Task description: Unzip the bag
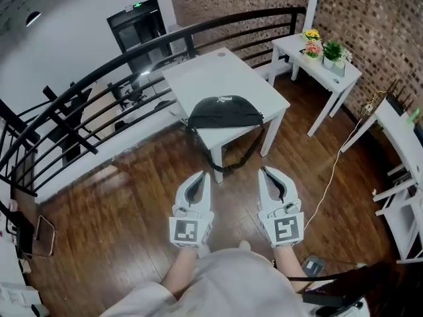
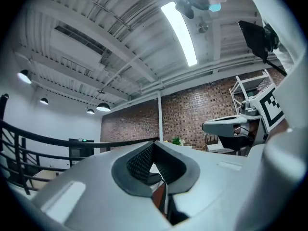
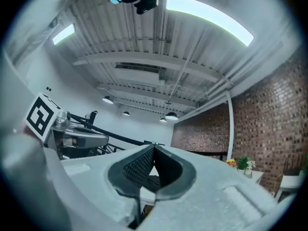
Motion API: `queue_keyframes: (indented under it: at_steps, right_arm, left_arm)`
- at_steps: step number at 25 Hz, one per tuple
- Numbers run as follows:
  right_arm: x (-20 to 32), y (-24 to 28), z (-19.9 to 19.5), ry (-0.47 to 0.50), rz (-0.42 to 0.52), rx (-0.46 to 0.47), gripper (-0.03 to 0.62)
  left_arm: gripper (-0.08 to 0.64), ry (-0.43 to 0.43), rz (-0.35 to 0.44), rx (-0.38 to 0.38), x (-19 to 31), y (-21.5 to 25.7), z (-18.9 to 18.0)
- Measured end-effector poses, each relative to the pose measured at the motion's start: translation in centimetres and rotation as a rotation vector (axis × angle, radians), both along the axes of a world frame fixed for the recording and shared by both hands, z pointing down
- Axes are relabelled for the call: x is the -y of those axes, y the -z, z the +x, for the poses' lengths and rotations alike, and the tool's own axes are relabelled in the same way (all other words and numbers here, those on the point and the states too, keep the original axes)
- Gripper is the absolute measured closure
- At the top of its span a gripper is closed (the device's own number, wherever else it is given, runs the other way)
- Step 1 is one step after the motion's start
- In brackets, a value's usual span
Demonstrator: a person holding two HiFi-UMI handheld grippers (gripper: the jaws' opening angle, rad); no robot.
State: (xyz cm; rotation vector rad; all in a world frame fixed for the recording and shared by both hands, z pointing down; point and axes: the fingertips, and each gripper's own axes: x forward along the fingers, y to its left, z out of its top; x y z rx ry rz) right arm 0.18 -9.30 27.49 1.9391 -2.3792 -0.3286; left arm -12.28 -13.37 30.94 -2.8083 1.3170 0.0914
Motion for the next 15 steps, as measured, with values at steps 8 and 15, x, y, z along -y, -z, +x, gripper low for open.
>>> queue_keyframes:
  at_steps: [8, 15]
  right_arm:
    - [2.3, -1.4, -9.1, 0.057, -0.093, -0.002, 0.601]
    - [-1.6, -3.1, -12.6, 0.095, -0.054, -0.027, 0.601]
  left_arm:
    - [0.546, 0.003, 0.018, -0.049, 1.2, 2.6, -7.8]
    - [0.546, 0.011, 0.054, -0.035, -3.2, -0.1, -10.4]
